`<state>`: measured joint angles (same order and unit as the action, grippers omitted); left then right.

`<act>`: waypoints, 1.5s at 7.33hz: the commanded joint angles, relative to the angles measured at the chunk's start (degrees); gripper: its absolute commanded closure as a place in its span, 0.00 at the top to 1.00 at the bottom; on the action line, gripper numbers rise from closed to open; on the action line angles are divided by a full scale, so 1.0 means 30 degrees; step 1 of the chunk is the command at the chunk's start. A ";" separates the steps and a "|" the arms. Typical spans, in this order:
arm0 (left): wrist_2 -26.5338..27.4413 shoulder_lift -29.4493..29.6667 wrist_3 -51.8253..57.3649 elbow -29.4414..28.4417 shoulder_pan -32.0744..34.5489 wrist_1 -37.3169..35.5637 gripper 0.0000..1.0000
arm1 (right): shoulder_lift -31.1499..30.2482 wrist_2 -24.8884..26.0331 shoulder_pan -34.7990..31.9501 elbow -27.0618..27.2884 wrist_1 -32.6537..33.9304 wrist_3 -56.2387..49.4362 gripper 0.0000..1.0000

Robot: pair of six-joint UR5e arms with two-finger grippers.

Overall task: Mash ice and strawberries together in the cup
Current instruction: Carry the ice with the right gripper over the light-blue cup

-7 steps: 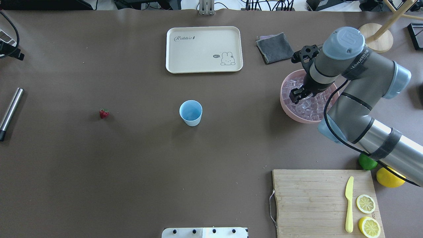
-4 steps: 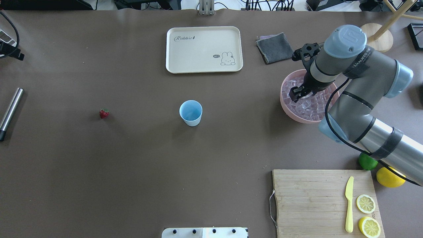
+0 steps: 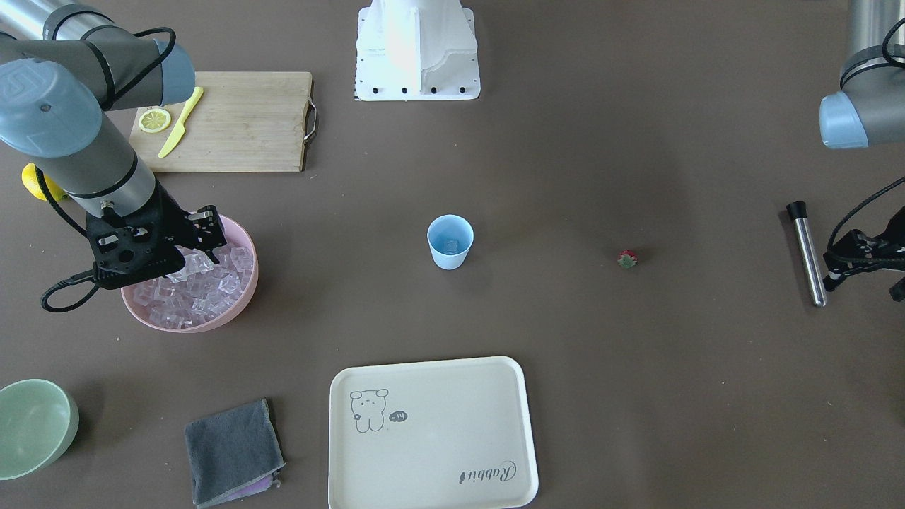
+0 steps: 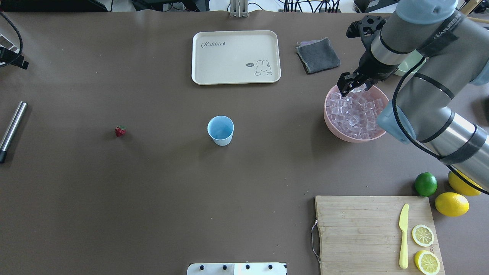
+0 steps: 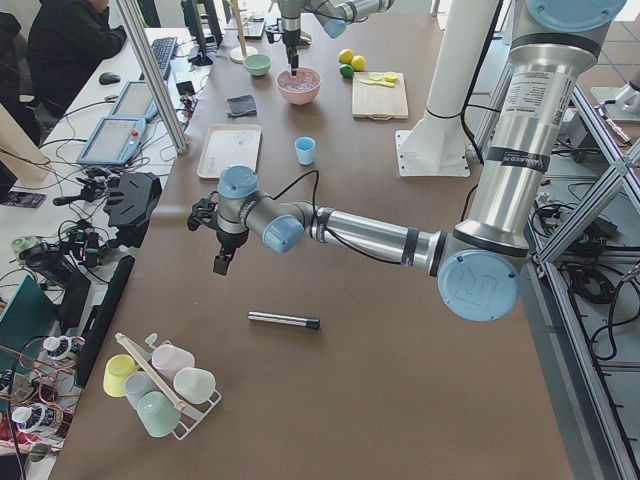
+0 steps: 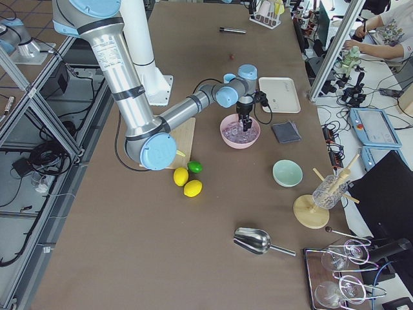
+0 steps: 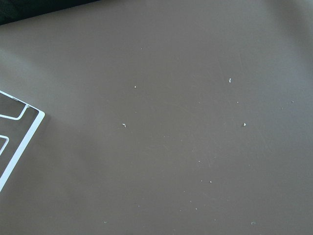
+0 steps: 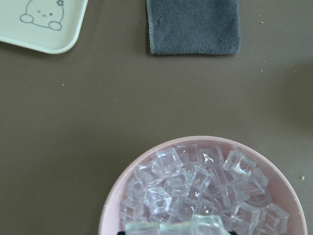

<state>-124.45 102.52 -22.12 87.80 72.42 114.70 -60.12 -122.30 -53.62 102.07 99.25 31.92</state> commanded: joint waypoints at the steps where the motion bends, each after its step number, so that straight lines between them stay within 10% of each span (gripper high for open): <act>1: 0.0000 0.0074 0.0019 -0.0030 -0.0028 -0.0029 0.98 | 0.2979 -0.0248 -0.0059 0.0429 0.3096 0.1592 0.00; 5: 0.0000 0.0075 0.0048 0.0059 -0.0029 -0.0029 0.98 | 0.7869 0.1555 0.3416 -0.1818 0.2925 0.9263 0.00; 7: 0.0000 0.0163 0.0048 -0.0059 -0.0029 -0.0029 0.98 | 1.1352 0.3145 0.5004 -0.6142 0.1993 1.1616 0.00; 11: 0.0000 0.0280 0.0019 -0.0323 -0.0087 0.0000 0.98 | 1.0137 0.6489 0.7527 -0.7130 -0.0885 1.2649 0.00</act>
<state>-124.45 103.30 -21.99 86.98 72.17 114.66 -29.38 -104.51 -32.48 81.38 98.16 69.15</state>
